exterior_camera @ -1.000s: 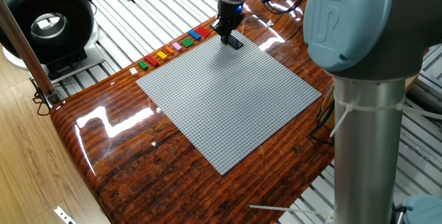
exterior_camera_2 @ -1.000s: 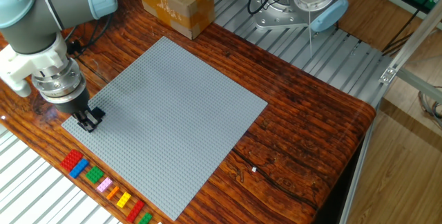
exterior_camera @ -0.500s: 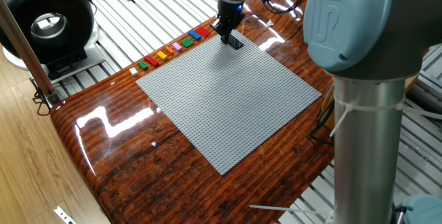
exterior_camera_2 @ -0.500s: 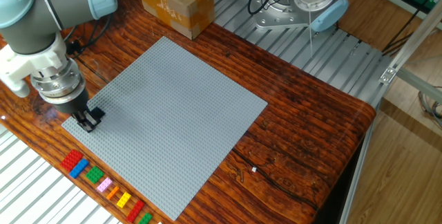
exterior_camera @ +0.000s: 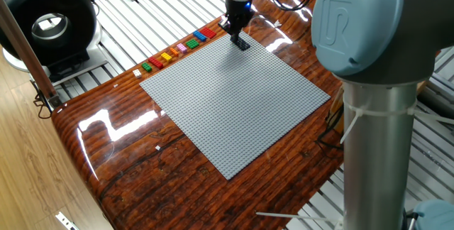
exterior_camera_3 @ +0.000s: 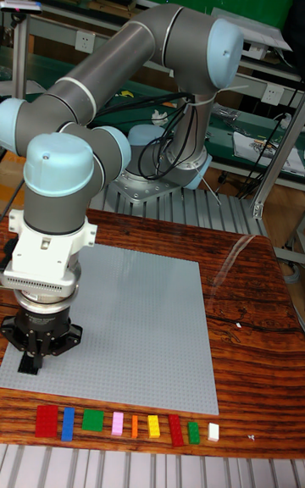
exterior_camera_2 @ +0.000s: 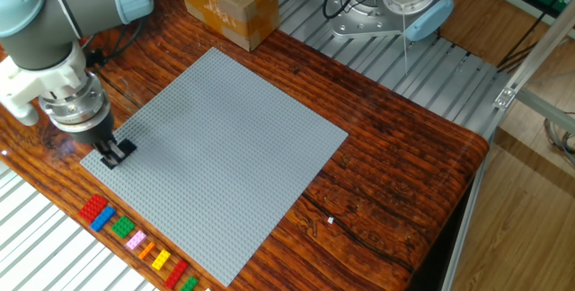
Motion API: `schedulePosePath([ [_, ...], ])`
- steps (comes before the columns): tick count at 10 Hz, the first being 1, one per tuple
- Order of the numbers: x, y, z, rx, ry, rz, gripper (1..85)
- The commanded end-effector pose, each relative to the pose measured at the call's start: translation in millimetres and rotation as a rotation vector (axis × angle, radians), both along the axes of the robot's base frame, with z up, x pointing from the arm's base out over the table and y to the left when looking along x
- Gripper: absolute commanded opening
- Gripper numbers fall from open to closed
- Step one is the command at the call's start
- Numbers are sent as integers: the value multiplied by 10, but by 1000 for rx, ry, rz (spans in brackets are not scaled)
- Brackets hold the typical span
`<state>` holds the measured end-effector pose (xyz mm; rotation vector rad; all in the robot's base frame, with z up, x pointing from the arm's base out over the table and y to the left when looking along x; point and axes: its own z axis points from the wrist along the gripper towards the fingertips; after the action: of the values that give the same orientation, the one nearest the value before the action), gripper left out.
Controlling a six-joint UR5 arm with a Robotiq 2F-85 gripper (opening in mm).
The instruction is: Build with small Lego blocks
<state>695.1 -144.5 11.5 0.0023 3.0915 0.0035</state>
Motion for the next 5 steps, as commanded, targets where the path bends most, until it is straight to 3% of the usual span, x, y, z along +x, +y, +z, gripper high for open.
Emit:
schedulePosePath([
  [1, -44, -192, 19, -46, 4, 36, 10],
  [5, -18, -294, -20, -56, -16, 74, 10],
])
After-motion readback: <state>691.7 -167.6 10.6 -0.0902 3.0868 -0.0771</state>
